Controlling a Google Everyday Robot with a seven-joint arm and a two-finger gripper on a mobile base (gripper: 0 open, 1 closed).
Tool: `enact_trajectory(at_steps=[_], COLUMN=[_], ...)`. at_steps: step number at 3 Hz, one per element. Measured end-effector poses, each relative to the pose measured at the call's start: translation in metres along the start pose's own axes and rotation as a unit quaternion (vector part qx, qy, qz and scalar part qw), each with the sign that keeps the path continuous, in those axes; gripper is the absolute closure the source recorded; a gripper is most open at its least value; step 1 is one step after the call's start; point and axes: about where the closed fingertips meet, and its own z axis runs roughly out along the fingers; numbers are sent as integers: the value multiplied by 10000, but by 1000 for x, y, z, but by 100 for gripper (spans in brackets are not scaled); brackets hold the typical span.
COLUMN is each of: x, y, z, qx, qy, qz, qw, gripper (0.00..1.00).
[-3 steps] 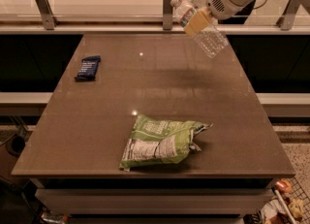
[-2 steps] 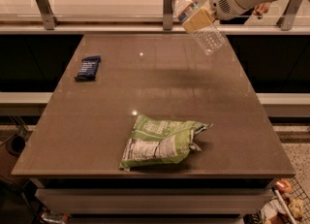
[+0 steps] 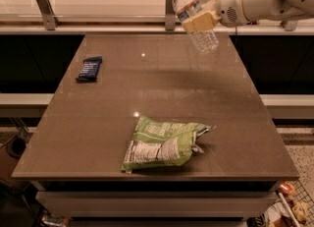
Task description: Place water bottle upright
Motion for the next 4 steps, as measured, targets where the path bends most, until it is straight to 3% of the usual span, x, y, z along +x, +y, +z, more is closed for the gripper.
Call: enact_trajectory(at_steps=[2,4], x=[8,18], y=[0,6], z=[11,20], qx=[-162,-188], qy=[-778,-1094], qz=[-4,47], qw=[9968,9938], gripper=[100,100])
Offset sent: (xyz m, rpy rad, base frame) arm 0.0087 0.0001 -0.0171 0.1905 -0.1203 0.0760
